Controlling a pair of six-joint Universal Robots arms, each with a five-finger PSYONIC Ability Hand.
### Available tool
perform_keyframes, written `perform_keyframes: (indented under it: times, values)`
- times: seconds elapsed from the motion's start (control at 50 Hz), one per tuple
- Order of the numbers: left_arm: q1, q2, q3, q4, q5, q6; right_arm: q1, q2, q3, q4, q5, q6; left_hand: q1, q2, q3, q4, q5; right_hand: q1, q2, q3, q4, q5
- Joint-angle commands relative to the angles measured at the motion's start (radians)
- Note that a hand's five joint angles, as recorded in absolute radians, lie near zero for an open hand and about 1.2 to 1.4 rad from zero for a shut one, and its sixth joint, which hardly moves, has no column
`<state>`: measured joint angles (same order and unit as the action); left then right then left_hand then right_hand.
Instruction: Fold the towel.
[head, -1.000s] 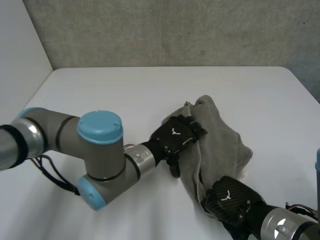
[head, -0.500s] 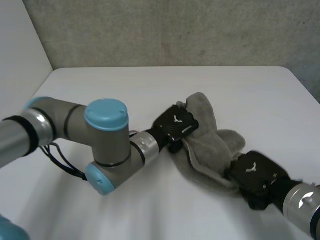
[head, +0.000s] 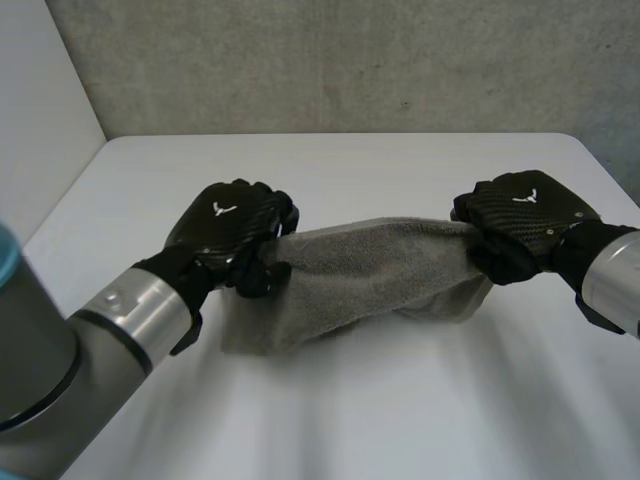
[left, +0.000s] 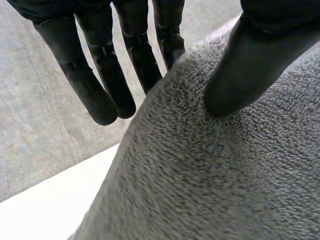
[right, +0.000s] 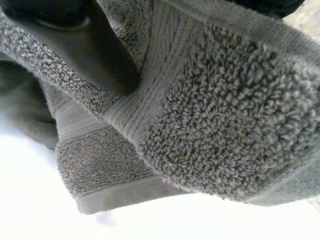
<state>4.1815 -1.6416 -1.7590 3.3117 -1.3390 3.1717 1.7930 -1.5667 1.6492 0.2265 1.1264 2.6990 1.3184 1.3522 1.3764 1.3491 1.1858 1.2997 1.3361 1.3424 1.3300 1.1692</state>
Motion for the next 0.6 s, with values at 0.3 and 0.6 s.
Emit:
perform_keyframes:
  times: [0.3,0.6]
  values:
    - [0.035,-0.242,0.026,0.088,-0.006,-0.016,0.059,0.335,-0.089,-0.022,0.277,-0.151,-1.058,-1.092,-1.116,-1.089,-1.100,0.097,0.060,0.054,0.066,0.053]
    - [0.161,-0.104,-0.105,-0.030,0.004,-0.013,0.045,0.356,-0.042,-0.139,0.294,-0.159,-0.850,-0.884,-0.908,-0.881,-0.892,0.097,0.060,0.054,0.066,0.053]
